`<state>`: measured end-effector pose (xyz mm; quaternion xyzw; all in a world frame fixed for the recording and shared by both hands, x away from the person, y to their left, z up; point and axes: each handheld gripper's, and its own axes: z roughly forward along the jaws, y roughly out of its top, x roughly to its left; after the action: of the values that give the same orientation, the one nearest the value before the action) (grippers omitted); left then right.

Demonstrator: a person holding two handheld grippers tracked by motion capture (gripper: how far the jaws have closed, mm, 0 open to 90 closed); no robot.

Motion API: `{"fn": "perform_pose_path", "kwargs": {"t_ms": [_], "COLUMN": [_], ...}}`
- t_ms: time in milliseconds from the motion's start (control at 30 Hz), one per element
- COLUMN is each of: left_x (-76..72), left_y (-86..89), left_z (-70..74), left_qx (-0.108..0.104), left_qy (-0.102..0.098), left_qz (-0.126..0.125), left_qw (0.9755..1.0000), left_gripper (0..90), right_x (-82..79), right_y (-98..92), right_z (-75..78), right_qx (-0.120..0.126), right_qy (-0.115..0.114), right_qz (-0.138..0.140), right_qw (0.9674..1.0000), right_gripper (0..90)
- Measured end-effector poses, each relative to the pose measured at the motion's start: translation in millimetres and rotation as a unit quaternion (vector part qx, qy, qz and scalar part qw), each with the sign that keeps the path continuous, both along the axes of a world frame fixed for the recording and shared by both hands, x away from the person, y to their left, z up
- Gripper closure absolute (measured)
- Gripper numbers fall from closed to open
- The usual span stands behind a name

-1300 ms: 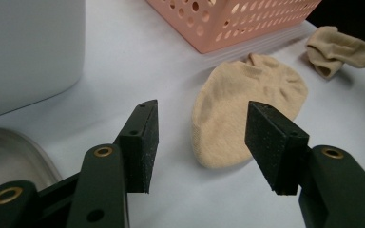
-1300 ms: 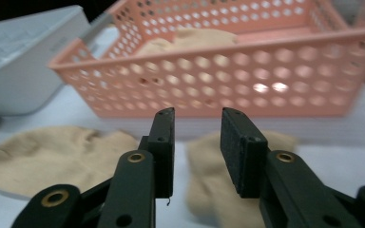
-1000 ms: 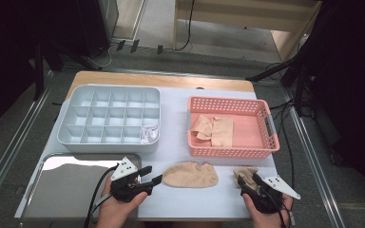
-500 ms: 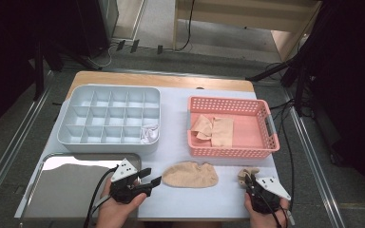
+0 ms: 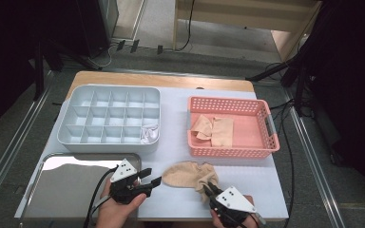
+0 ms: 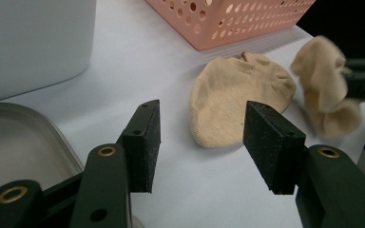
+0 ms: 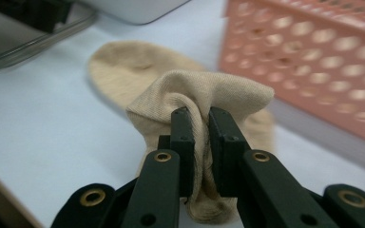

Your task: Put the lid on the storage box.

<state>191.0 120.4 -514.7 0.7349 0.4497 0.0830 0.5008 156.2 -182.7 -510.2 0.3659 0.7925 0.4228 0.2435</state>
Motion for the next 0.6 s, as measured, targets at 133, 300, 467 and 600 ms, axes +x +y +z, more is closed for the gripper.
{"fn": "perform_pose_path", "kwargs": {"t_ms": [133, 300, 467, 600], "left_x": [-0.4, -0.1, -0.2, -0.8], "left_y": [-0.7, 0.4, -0.2, -1.4], "left_z": [-0.1, 0.1, -0.2, -0.1], "left_qx": [-0.001, -0.001, -0.002, -0.004], "left_qy": [0.002, 0.002, 0.002, 0.000], "left_qz": [0.000, 0.001, -0.002, -0.005], "left_qw": [1.0000, 1.0000, 1.0000, 1.0000], "left_gripper": [47.4, 47.4, 47.5, 47.8], "right_x": [5.7, 2.6, 2.4, 2.3], "right_y": [9.3, -3.0, -23.3, -23.1], "right_z": [-10.4, 3.3, 6.9, -3.7], "right_qx": [0.018, 0.086, 0.135, 0.142], "right_qy": [0.037, 0.018, 0.040, 0.088], "right_qz": [0.018, 0.019, -0.041, -0.044], "right_qw": [0.9990, 0.9959, 0.9893, 0.9850], "right_gripper": [65.2, 55.3, 56.7, 54.4]}}
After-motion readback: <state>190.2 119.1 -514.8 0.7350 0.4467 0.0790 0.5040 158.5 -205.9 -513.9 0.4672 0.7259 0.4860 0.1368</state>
